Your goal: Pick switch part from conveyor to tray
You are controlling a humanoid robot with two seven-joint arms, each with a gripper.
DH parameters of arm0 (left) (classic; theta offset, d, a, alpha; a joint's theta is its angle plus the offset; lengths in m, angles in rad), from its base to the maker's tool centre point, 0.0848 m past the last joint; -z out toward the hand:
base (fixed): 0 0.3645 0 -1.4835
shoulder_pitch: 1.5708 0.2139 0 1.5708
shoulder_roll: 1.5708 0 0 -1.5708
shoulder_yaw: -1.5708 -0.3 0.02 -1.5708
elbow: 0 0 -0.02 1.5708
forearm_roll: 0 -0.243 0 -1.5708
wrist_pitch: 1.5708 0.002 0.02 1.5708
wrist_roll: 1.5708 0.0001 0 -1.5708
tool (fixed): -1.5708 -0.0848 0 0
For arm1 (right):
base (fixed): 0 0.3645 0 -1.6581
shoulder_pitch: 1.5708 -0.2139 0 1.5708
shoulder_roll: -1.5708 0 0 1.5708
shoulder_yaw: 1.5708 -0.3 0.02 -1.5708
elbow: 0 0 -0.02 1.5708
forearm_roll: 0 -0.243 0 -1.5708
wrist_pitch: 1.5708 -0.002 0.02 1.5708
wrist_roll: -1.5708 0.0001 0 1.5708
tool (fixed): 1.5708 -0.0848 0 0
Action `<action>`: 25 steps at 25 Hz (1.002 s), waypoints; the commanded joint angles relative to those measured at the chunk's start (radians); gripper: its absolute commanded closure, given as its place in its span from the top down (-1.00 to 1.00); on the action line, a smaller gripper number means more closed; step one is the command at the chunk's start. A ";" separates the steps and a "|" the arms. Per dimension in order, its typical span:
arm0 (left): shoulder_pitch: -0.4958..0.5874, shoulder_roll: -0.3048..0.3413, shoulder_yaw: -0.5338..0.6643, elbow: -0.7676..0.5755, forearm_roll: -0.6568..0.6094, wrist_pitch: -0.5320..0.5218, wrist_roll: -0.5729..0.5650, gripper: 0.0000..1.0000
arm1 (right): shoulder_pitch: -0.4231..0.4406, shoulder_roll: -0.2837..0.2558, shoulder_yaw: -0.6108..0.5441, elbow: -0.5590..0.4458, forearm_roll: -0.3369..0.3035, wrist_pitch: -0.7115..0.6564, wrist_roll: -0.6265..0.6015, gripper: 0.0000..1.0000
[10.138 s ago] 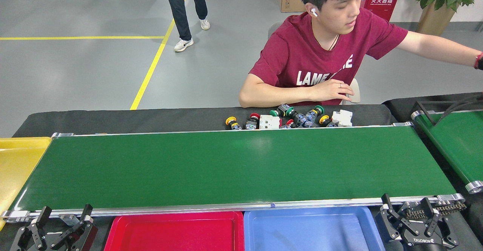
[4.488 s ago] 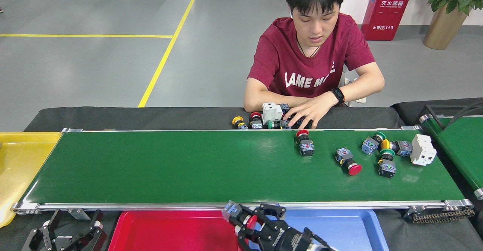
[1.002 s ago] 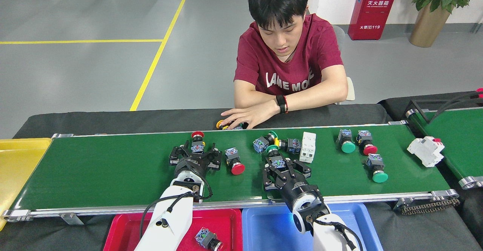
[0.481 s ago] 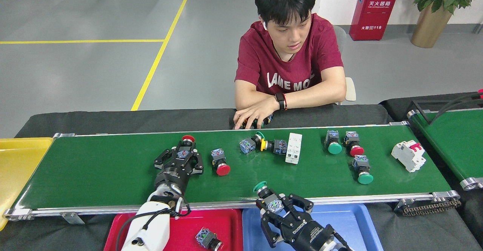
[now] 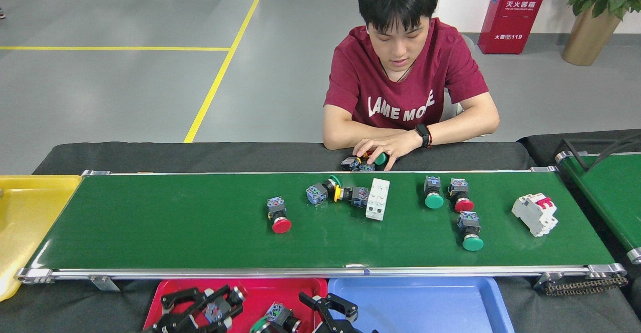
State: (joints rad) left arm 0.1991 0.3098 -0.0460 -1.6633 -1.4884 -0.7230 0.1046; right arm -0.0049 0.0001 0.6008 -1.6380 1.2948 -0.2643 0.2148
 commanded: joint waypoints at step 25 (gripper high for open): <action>-0.121 -0.140 0.094 0.013 0.014 0.513 -0.195 1.00 | 0.278 -0.045 -0.710 -0.075 -0.038 0.070 -0.272 0.95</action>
State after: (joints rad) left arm 0.1133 0.1697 0.0675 -1.6498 -1.4666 -0.2074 -0.0286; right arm 0.2755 -0.0484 -0.1034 -1.6962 1.2569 -0.2024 -0.0376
